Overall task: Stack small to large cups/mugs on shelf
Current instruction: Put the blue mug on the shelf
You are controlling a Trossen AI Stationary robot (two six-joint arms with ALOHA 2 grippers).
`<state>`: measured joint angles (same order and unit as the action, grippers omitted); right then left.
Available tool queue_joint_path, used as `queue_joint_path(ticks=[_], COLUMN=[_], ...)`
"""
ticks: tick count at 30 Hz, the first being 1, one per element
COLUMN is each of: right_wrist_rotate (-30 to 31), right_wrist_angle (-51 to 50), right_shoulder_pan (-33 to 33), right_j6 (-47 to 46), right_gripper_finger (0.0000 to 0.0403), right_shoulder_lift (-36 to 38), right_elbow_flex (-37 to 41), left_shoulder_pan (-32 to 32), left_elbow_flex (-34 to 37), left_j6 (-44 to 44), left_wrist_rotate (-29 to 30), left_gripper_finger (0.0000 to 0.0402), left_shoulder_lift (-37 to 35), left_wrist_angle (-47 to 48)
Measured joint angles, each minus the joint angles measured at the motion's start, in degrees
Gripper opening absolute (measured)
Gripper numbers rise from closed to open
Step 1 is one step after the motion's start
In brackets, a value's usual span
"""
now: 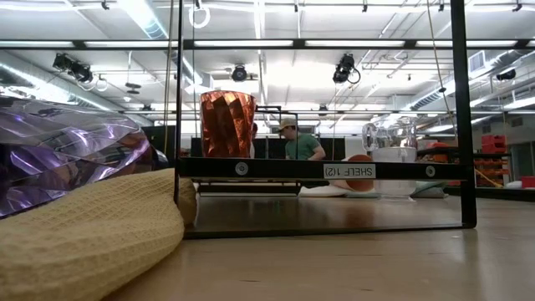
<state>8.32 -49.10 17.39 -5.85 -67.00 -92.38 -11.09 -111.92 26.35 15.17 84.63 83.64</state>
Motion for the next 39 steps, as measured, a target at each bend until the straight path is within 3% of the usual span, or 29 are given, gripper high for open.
queue_joint_path(ticks=[6, 9, 13, 21, 29, 39], right_wrist_rotate=[0.8, 1.1, 1.1, 1.1, 1.1, 1.1], right_wrist_angle=[0.1, 0.1, 0.1, 0.0, 0.0, -0.2], right_shoulder_pan=[0.0, 0.0, 0.0, 0.0, 0.0, 0.0], right_j6=[1.8, 1.6, 0.9, -2.9, -4.5, -6.2], right_gripper_finger=[0.0036, 0.0037, 0.0036, 0.0035, 0.0032, 0.0028], right_shoulder_lift=[-0.9, -1.2, -1.5, -2.0, -2.0, -2.0], right_elbow_flex=[0.0, 0.0, 0.0, 0.0, 0.0, 0.0], left_shoulder_pan=[0.0, 0.0, 0.4, 4.3, 4.0, 5.3], left_elbow_flex=[0.0, 0.0, 0.0, 0.0, 0.0, 0.6], left_j6=[-10.0, -19.5, -27.7, -29.0, -35.7, -36.6], left_wrist_rotate=[-8.6, -12.9, -13.5, -13.1, -13.3, -13.0], left_gripper_finger=[0.0010, 0.0010, 0.0010, 0.0010, 0.0010, 0.0010], left_shoulder_lift=[7.9, 10.6, 12.7, 17.1, 22.2, 23.1], left_wrist_angle=[-0.6, -0.8, -0.9, -0.4, -1.6, -6.2])
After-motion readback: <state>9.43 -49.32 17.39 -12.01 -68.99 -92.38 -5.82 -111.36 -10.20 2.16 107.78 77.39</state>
